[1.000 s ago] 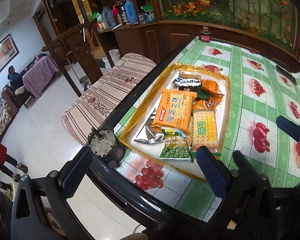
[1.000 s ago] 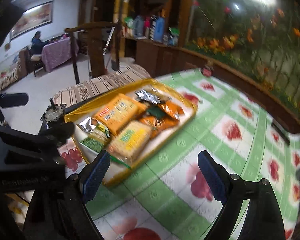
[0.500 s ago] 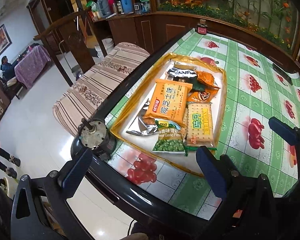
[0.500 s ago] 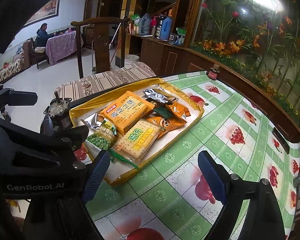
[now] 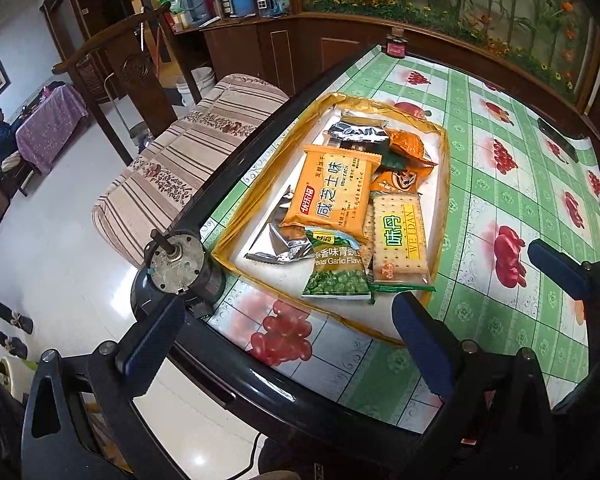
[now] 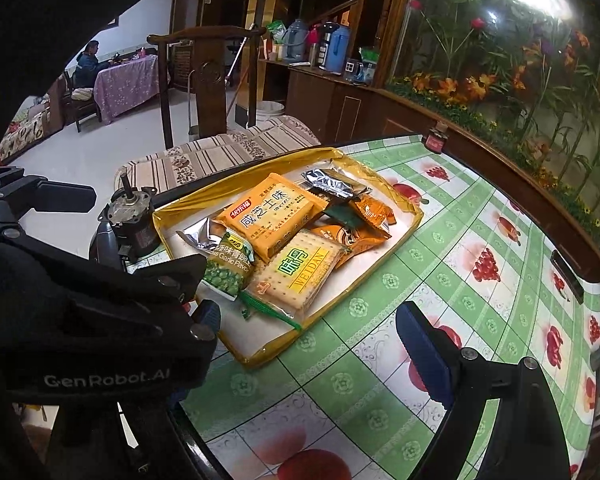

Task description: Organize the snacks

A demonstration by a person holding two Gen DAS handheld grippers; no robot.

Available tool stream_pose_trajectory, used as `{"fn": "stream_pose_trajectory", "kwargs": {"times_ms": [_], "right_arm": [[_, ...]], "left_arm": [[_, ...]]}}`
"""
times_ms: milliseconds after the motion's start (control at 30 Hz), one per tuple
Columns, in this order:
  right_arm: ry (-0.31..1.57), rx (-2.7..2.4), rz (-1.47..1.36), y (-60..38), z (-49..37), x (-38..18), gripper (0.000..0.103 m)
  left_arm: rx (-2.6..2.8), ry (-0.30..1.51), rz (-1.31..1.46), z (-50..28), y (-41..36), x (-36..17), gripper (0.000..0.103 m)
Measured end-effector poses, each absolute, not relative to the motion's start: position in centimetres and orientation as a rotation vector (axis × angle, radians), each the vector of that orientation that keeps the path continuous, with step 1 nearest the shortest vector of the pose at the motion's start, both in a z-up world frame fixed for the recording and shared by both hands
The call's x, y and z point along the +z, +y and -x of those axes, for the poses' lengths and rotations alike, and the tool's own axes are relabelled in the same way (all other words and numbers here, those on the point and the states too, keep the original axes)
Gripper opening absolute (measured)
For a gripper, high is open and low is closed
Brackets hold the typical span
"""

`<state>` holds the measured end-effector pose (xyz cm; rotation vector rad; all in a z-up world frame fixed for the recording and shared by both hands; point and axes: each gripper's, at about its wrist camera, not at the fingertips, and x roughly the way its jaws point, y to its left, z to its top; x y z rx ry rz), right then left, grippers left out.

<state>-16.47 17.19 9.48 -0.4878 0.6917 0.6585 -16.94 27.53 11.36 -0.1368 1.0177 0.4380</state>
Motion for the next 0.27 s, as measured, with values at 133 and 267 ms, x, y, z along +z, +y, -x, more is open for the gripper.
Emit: {"fn": "stream_pose_trajectory", "kwargs": {"times_ms": [133, 267], "right_arm": [[0.7, 0.652, 0.482, 17.36, 16.49, 9.41, 0.091], [0.754, 0.649, 0.435, 16.95, 15.84, 9.14, 0.091]], "left_arm": [[0.425, 1.025, 0.134, 16.84, 27.83, 11.24, 0.103], [0.389, 1.039, 0.12, 16.34, 27.67, 11.22, 0.103]]}}
